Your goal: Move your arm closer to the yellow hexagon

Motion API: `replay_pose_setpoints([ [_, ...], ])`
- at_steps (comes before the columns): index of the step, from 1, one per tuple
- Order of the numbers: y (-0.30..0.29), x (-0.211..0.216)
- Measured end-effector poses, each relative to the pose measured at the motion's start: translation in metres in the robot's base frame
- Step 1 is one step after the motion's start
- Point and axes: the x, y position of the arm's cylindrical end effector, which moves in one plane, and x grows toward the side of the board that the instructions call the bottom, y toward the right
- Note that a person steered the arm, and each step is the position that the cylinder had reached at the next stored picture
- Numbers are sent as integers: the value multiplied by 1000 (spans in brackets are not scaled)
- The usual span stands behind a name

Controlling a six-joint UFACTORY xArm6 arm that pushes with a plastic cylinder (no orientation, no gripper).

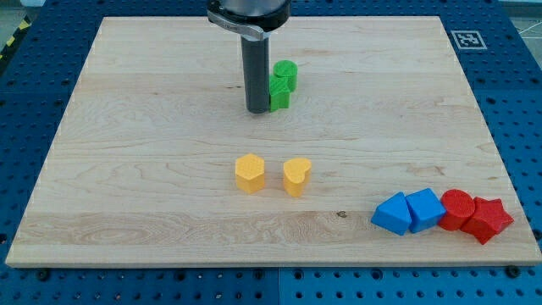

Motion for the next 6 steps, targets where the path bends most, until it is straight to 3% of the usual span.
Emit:
replay_pose_setpoints([
  [1, -22, 60],
  [6, -56, 100],
])
